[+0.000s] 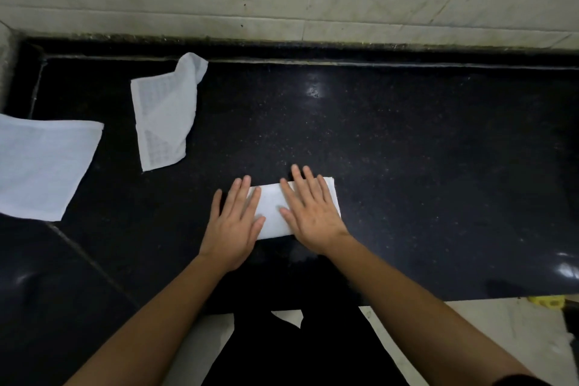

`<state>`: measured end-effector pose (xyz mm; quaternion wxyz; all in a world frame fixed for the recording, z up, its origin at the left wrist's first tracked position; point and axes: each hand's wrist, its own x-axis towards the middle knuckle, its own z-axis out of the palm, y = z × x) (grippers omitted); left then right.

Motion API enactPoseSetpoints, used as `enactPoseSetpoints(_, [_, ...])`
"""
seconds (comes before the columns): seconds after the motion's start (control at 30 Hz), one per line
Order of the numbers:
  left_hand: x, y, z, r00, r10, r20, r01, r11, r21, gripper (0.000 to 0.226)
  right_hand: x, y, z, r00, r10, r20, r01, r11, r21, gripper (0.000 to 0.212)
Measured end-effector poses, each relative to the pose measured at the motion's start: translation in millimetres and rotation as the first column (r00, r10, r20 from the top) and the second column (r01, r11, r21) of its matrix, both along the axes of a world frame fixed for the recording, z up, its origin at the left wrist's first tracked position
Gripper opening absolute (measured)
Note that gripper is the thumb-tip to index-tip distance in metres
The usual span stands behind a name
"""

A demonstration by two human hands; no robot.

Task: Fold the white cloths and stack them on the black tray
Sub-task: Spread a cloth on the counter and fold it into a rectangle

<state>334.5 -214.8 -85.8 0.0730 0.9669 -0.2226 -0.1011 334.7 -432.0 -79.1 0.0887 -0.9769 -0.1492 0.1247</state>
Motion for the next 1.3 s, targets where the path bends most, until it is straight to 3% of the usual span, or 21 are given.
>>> enactPoseSetpoints(0.1, [-2,4,-12,0.998,-0.025,-0.06,0.03,0.996,0.085,0.065,-5,5,-18,0.999,0.025,-0.045,-0.028,0.997,-0.066,0.066])
enactPoseSetpoints(0.27, [-4,7,-19,0.997,-0.028,-0.07,0.035,0.995,0.093,0.066,-6,4,-24,0.999,0.026,-0.039,-0.03,0.996,-0.086,0.069])
enactPoseSetpoints(0.4, [-6,7,-20,0.998,-0.023,-0.053,0.028,0.995,0.091,0.066,-14,-21,-21,0.983,-0.179,-0.045,0.171,0.974,-0.147,0.074])
enactPoseSetpoints(0.5, [-7,7,-20,0.998,-0.01,-0.062,0.017,0.994,0.109,0.067,-11,-27,-19,0.976,-0.173,-0.129,0.148,0.972,-0.181,0.074])
enactPoseSetpoints(0.57, [-8,8,-19,0.997,-0.006,-0.08,0.016,0.993,0.116,0.068,-12,-25,-14,0.976,-0.175,-0.133,0.154,0.976,-0.156,0.076])
enactPoseSetpoints(0.63, [-7,7,-18,0.996,0.002,-0.092,0.01,0.992,0.123,0.068,-20,-23,-5,0.95,-0.297,-0.093,0.292,0.954,-0.062,0.077])
enactPoseSetpoints(0.73, [-6,5,-17,0.995,0.017,-0.093,-0.005,0.991,0.131,0.069,-38,-19,9,0.795,-0.606,-0.006,0.605,0.794,0.064,0.066])
enactPoseSetpoints(0.83, [-5,5,-16,0.996,0.018,-0.084,-0.005,0.989,0.149,0.069,-45,-20,17,0.668,-0.742,-0.058,0.743,0.669,0.019,0.049])
enactPoseSetpoints(0.93, [-6,5,-16,0.997,0.013,-0.078,-0.001,0.989,0.148,0.07,-37,-23,23,0.578,-0.795,-0.186,0.815,0.576,0.068,0.034])
enactPoseSetpoints(1.1, [-4,5,-13,0.995,0.009,-0.1,0.007,0.986,0.166,0.07,-18,-29,33,0.307,-0.815,-0.491,0.952,0.271,0.145,0.021])
enactPoseSetpoints(1.23, [-2,5,-8,0.991,0.006,-0.132,0.008,0.994,0.11,0.073,-17,-41,34,0.217,-0.778,-0.589,0.969,0.1,0.226,0.03])
enactPoseSetpoints(1.3, [-6,5,0,0.992,0.072,-0.101,-0.074,0.997,-0.012,0.07,-16,-44,32,0.176,-0.736,-0.654,0.968,0.01,0.249,0.031])
